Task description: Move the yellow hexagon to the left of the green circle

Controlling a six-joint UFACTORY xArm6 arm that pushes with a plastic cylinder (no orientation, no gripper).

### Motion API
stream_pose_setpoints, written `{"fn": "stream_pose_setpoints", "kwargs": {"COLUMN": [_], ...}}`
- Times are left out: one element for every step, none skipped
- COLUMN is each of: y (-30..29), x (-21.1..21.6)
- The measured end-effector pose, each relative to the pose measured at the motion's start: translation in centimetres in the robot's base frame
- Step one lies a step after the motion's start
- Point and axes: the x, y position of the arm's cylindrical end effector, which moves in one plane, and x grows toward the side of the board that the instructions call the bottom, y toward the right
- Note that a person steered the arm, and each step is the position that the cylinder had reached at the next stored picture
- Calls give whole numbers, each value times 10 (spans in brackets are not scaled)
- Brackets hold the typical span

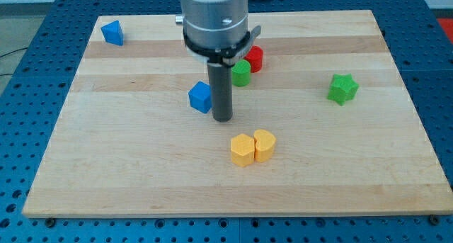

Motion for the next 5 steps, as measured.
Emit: {"fn": "stream_pose_setpoints", "kwargs": {"y": [-50,-78,-136,-202,-202], "x": [-38,-69,-105,-120,-120]}}
